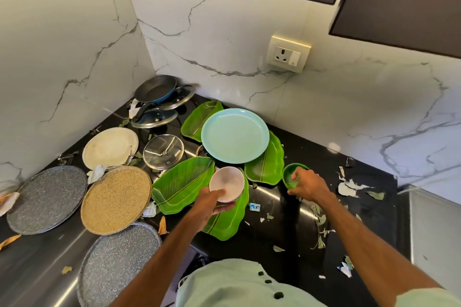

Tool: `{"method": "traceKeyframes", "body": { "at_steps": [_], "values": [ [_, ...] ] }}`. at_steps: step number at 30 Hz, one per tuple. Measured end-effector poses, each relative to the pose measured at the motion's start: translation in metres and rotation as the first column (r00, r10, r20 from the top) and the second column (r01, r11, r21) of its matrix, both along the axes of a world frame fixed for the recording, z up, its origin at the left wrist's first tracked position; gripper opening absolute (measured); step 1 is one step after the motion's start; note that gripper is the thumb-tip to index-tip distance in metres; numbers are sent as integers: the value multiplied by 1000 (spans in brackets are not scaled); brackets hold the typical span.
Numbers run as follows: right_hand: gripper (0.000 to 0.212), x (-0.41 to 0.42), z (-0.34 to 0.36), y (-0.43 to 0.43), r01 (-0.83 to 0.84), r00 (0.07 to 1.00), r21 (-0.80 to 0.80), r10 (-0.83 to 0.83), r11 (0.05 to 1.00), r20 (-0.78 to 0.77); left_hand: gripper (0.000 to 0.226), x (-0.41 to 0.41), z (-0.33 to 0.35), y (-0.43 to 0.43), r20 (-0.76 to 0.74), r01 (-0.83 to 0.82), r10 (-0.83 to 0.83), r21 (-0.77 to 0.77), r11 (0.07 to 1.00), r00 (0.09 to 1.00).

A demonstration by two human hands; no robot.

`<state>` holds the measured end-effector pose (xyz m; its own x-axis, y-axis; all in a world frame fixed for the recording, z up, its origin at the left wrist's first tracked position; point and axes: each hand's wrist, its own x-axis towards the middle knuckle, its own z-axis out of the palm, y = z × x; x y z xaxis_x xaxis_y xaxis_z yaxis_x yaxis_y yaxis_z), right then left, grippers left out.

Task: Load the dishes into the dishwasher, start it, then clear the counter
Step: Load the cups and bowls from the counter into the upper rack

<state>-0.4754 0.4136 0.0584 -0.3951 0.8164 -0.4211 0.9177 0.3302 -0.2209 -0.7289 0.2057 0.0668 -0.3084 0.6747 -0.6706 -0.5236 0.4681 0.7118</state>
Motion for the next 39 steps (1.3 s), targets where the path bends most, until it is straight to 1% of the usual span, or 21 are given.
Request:
{"method": "traceKeyframes", "body": {
  "at_steps": [2, 3, 5, 6, 7, 9, 10, 11, 14, 17, 18, 20, 22, 23, 25, 28, 30, 31, 33, 35, 39],
  "values": [
    [46, 2, 4, -9, 31, 995, -39, -34, 999, -88, 38, 6, 2, 4, -3, 34, -34, -4, 999, 999],
    [46, 3, 6, -14, 67, 986, -26, -70, 997, -150, 35, 8, 3, 6, -4, 50, -50, -5, 999, 999],
    [46, 4, 8, -24, 136, 964, 58, -118, 989, -240, 28, 13, 3, 7, -9, 77, -77, -8, 997, 997],
    [55, 5, 6, -28, 153, 963, 89, -128, 984, -239, 26, 15, 3, 6, -8, 88, -88, -9, 996, 996],
    [73, 5, 4, -33, 156, 972, 99, -135, 983, -192, 26, 17, 3, 5, -4, 98, -98, -7, 995, 995],
    [117, 6, -2, -42, 166, 984, 22, -165, 986, -63, 32, 19, 0, 4, -3, 114, -114, -14, 993, 993],
    [130, 7, -6, -46, 171, 985, -33, -172, 985, -12, 36, 20, 0, 3, -7, 122, -123, -21, 992, 992],
    [135, 7, -9, -51, 169, 986, -74, -168, 983, 19, 39, 20, -1, 3, -12, 120, -120, -31, 992, 993],
    [127, 10, -17, -66, 185, 983, -61, -184, 981, 7, 49, 21, -1, 0, 6, 142, -142, -27, 989, 990],
    [123, 10, -20, -80, 199, 980, -49, -200, 979, -19, 56, 21, 4, -7, 116, 194, -197, 32, 980, 974],
    [123, 11, -23, -84, 205, 978, -74, -207, 976, -31, 61, 22, 5, -9, 164, 208, -215, 58, 976, 963],
    [125, 15, -28, -94, 245, 954, -166, -267, 955, -133, 68, 23, 9, -13, 247, 225, -248, 120, 967, 937],
    [123, 20, -28, -107, 316, 860, -318, -411, 894, -303, 66, 26, 14, -16, 294, 220, -264, 174, 960, 918],
    [120, 23, -24, -116, 341, 778, -410, -499, 846, -381, 64, 27, 16, -18, 315, 214, -268, 195, 957, 910],
    [113, 29, -14, -133, 341, 574, -586, -656, 735, -490, 61, 30, 20, -21, 361, 194, -269, 229, 954, 893],
    [91, 40, -3, -159, 244, 232, -783, -818, 572, -526, 66, 36, 25, -24, 450, 165, -267, 252, 953, 852],
    [79, 50, 5, -173, 150, -8, -868, -877, 474, -481, 68, 42, 27, -25, 516, 176, -278, 238, 955, 810],
    [76, 55, 8, -179, 112, -90, -887, -885, 448, -458, 70, 45, 27, -25, 540, 185, -282, 228, 956, 793],
    [75, 65, 15, -191, 66, -168, -901, -885, 429, -433, 70, 54, 25, -24, 554, 214, -301, 218, 952, 776],
    [76, 76, 21, -202, 46, -189, -896, -877, 442, -442, 68, 66, 22, -23, 528, 251, -320, 200, 947, 786],
    [93, 101, 29, -229, 9, -218, -884, -862, 468, -458, 54, 100, 16, -22, 466, 328, -363, 156, 931, 807]
  ]
}}
